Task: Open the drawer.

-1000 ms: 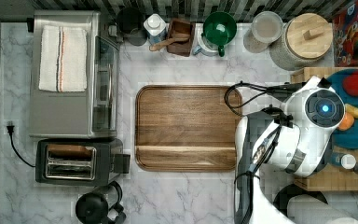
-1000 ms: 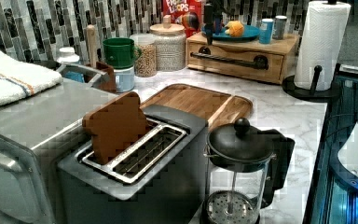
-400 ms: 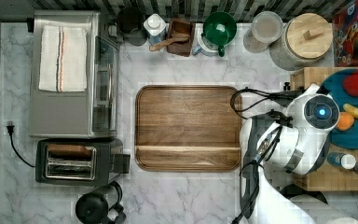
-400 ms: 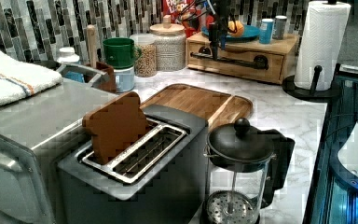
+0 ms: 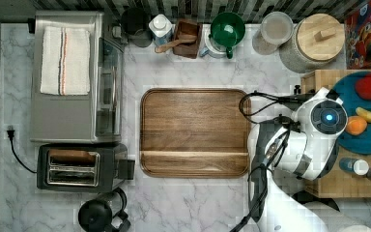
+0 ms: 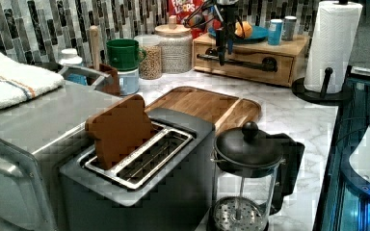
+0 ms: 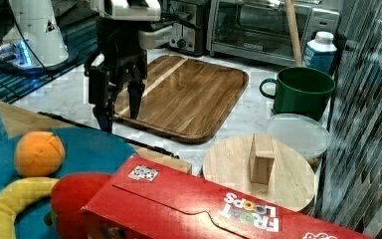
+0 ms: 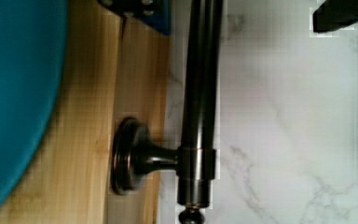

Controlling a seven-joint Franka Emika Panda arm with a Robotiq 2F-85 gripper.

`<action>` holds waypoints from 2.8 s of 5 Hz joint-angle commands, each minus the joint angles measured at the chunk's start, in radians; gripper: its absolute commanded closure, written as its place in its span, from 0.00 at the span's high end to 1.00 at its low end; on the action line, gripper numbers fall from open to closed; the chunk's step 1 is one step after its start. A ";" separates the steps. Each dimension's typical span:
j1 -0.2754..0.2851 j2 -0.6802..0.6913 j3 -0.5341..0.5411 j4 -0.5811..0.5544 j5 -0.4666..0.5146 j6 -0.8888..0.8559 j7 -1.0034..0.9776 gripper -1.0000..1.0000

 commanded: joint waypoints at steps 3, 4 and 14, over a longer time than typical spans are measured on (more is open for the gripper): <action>0.064 -0.030 0.012 -0.031 -0.008 -0.068 0.152 1.00; 0.092 -0.038 0.051 -0.071 -0.008 -0.024 0.188 1.00; 0.324 -0.138 0.256 -0.232 0.023 -0.041 0.693 1.00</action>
